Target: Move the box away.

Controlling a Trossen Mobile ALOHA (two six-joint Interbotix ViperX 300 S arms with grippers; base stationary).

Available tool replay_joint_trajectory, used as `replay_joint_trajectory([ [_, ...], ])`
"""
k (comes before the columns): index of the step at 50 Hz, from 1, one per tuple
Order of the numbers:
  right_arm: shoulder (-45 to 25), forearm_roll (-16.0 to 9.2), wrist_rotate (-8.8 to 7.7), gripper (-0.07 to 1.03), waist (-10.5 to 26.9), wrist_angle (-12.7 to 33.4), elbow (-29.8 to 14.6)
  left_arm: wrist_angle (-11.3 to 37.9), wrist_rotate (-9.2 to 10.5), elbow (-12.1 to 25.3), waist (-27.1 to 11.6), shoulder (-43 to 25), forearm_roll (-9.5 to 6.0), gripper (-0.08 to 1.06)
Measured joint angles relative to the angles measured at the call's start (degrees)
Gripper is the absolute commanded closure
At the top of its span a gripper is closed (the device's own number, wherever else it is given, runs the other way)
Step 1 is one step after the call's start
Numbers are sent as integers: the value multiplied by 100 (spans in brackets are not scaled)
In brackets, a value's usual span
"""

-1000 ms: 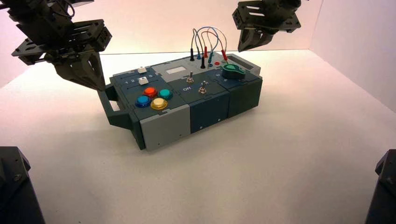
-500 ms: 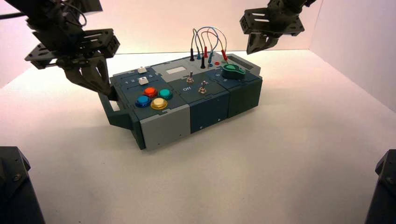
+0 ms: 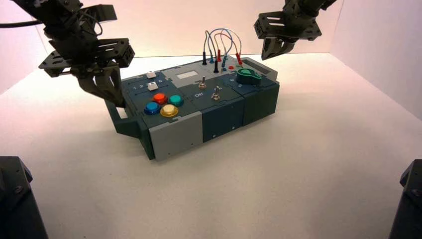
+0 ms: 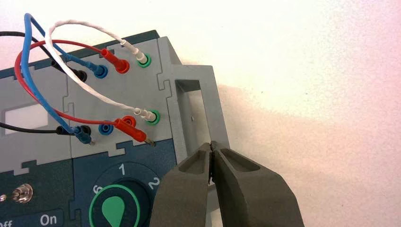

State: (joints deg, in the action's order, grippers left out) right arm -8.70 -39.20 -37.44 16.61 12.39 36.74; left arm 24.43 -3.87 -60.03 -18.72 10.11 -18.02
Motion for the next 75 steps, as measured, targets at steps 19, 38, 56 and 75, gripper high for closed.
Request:
replay_joint_trajectory([
  [19,-149,18,-9,99,0,0,-79,-97,-9,70,-9,-132,35,101],
  [38,-290,18,-18,99,62,79,-237,-220,-18,79,0,-422,62,101],
  [56,-545,26,-9,99,114,255,-369,-237,-18,281,70,-677,105,101],
  [75,-782,44,-18,99,79,334,-686,-185,-62,624,70,-1081,149,101],
])
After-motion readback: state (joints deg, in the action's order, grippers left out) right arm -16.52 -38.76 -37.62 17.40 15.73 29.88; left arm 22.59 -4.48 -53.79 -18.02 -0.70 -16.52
